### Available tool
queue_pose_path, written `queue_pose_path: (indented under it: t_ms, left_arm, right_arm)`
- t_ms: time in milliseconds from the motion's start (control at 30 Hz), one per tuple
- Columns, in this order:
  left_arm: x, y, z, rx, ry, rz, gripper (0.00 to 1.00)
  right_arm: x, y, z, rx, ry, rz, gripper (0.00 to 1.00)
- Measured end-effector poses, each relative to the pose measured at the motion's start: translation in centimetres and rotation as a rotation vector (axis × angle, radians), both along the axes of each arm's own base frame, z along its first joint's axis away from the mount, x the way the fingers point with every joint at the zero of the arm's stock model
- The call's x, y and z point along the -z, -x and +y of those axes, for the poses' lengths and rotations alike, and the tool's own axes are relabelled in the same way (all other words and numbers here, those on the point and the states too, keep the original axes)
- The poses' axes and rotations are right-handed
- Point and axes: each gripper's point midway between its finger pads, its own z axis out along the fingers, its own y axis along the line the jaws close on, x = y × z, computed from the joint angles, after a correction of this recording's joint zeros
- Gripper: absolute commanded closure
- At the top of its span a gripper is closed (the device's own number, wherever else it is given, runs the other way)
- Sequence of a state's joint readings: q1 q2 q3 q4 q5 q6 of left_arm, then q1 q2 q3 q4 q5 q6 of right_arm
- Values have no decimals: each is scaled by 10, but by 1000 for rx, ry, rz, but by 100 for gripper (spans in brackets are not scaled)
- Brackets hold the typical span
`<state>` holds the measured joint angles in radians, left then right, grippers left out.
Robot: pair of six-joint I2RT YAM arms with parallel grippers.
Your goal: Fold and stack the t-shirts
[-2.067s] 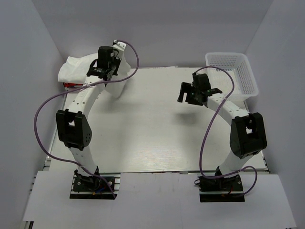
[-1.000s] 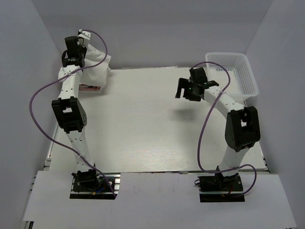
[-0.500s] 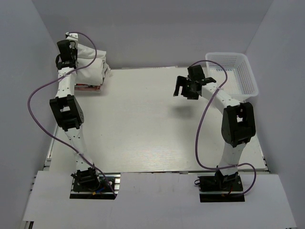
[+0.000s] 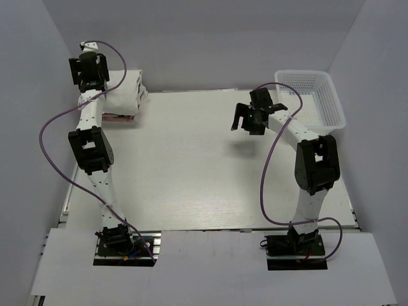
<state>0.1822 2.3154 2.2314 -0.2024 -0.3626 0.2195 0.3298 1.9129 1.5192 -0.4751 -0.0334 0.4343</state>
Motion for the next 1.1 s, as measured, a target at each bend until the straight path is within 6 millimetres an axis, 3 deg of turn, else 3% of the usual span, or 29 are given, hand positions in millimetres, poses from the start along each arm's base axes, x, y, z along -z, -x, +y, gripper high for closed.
queue_pose_path:
  t_ms: [200,333,500,600,700,833,933,1000,1100]
  left_arm:
    - [5,12,12,-100,37,-14,0]
    - [11,14,9,-93,59,0,0]
    - [11,20,-18,23,161,23,0]
    - [-4,41,-48,124,247,29,0]
    - [-30,82,-84,215,328,9,0]
    - [-52,168,-145,308,490,-55,0]
    - [-38,232,-199,442,634,-69,0]
    - [-13,269,-228,494,721,-20,0]
    - [14,299,-239,458,797,54,0]
  right_arm:
    - [0,1,0,0,1,3,9]
    - [0,2,2,-5,-9,7,9]
    - [-3,3,5,-15,-13,2,9]
    - [-10,6,6,-20,-18,-18,9]
    - [-20,20,1,-23,-25,-45,9]
    - [-37,47,-13,-6,-23,-108,9]
    - [-46,73,-25,11,-36,-167,9]
    - [-48,89,-30,17,-55,-199,9]
    - [-43,114,-36,21,-89,-221,9]
